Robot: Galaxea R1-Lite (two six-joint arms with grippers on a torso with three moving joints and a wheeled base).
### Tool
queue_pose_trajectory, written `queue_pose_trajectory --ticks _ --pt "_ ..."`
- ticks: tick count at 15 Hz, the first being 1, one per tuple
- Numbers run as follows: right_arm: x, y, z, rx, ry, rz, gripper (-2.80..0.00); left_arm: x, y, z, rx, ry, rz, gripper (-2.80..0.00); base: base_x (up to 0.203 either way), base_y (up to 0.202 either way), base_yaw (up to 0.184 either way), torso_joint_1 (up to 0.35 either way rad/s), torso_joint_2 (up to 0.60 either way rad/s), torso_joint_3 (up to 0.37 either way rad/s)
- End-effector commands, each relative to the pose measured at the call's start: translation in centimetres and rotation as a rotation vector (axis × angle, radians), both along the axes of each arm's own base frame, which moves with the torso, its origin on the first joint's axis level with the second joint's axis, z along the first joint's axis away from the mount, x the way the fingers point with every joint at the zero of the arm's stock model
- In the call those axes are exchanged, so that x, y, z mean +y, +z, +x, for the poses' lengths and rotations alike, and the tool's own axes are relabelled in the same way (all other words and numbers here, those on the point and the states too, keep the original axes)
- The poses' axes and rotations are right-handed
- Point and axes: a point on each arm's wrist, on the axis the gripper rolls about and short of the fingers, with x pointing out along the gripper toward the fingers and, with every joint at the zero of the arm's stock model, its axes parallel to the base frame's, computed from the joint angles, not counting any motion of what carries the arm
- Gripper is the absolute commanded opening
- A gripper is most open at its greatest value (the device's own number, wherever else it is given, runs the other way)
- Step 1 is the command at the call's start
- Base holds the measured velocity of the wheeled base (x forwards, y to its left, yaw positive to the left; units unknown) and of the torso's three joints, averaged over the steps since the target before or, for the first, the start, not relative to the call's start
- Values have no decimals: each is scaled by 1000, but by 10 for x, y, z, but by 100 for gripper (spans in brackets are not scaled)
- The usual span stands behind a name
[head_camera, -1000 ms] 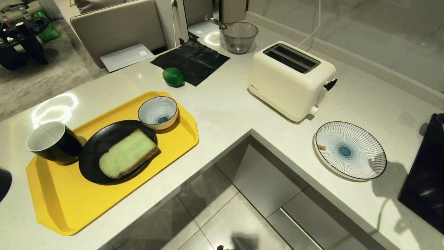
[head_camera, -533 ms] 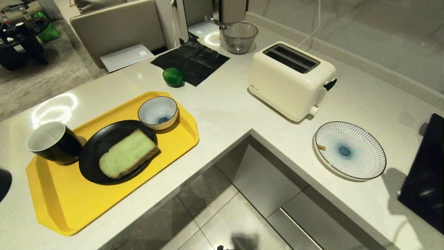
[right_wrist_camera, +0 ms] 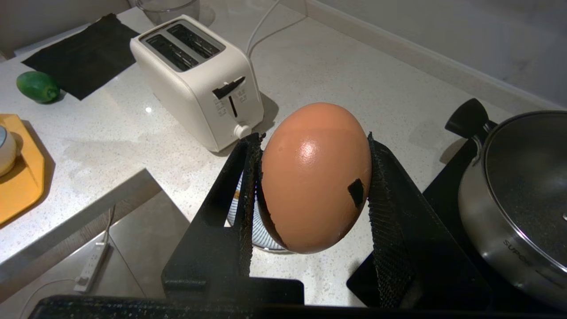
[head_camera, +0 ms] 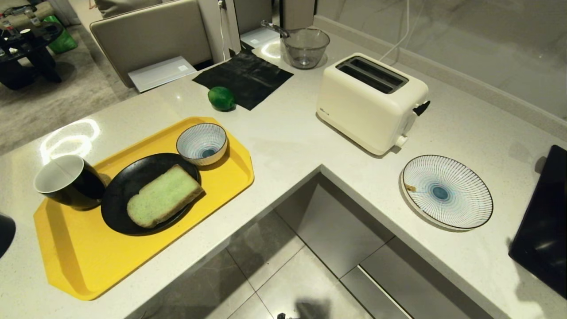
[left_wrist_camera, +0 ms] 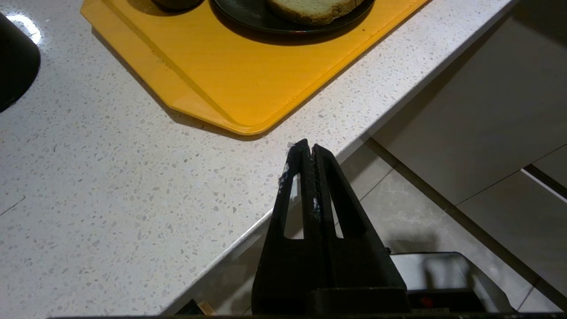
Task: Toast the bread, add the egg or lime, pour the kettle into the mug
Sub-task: Put the egg in the bowl
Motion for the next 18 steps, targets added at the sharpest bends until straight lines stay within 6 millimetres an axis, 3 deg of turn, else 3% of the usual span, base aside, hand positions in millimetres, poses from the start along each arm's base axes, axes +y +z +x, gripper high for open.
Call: queue_pose_trajectory --ticks 1,5,13,18 --pt "-1 -3 -12 -24 1 0 -280 0 0 0 0 0 0 -280 0 0 0 0 0 0" --pt "-1 -9 -15 10 6 -9 -280 0 0 0 0 0 0 -280 0 0 0 0 0 0" --pt "2 -28 3 160 77 -22 -280 0 0 0 0 0 0 -280 0 0 0 0 0 0" --pt "3 -25 3 158 109 -31 -280 0 0 0 0 0 0 -280 0 0 0 0 0 0"
